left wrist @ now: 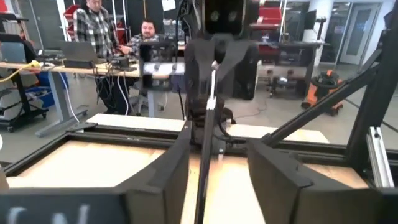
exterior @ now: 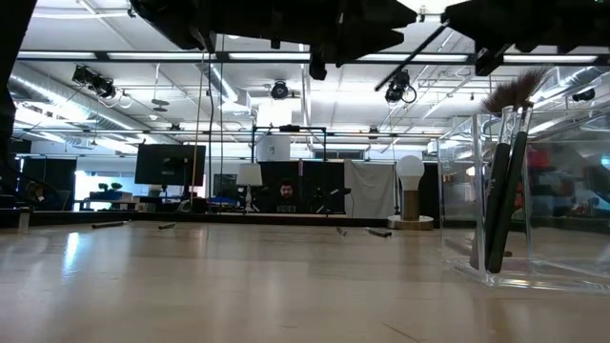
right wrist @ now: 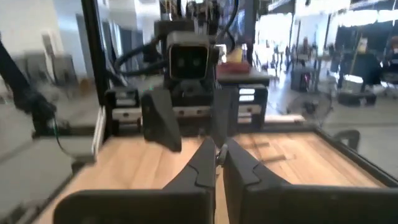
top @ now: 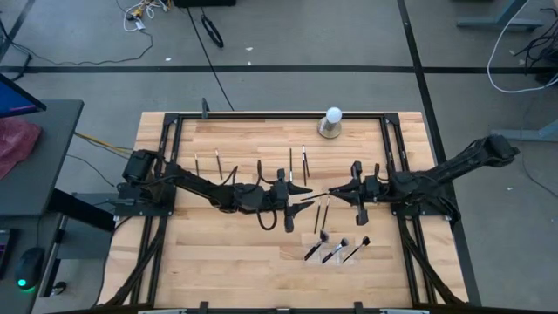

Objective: Put items in baskets/containers
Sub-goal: Put the eyeshadow brush into the right section of the transparent organizer

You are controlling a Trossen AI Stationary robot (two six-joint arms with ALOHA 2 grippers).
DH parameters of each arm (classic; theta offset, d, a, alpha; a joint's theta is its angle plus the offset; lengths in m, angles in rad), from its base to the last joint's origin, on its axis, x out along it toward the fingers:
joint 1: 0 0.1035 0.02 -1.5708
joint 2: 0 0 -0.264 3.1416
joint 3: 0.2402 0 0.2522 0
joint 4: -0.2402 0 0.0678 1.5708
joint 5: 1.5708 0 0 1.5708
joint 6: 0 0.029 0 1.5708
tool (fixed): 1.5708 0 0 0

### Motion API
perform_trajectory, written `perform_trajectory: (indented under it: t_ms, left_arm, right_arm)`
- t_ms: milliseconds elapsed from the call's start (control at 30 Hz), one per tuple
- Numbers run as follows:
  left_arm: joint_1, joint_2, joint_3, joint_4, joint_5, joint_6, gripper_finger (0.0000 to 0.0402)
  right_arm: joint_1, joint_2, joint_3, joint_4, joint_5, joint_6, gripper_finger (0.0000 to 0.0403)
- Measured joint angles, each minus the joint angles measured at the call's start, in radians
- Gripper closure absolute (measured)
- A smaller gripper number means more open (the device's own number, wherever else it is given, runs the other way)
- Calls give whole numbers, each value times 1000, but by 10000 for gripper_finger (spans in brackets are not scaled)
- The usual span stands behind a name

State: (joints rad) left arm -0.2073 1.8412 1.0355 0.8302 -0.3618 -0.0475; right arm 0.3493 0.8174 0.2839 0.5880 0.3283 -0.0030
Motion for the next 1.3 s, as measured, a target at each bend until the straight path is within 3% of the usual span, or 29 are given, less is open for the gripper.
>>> perform_trajectory:
  t_ms: [133, 267, 467, 667, 800, 967, 1300]
  left_arm:
    - [3, 0, 0, -49, 0, -40, 202]
    - [3, 0, 0, -63, -8, -46, 191]
    - [3, 0, 0, -75, -10, -46, 195]
    - [3, 0, 0, -81, -10, -46, 199]
    - [3, 0, 0, -81, -11, -46, 200]
    - [3, 0, 0, -81, -11, -47, 200]
    - [3, 0, 0, -81, -11, -54, 200]
  right_arm:
    - [77, -121, 138, -436, 71, 24, 399]
    - [183, -144, 302, -808, 91, 116, 399]
    - [398, -137, 403, -1069, 82, 319, 399]
    - [598, -118, 390, -1068, 91, 486, 399]
    - [679, -86, 341, -1053, 230, 583, 399]
    - [713, -42, 254, -983, 327, 680, 399]
    - [713, 45, 87, -627, 337, 690, 399]
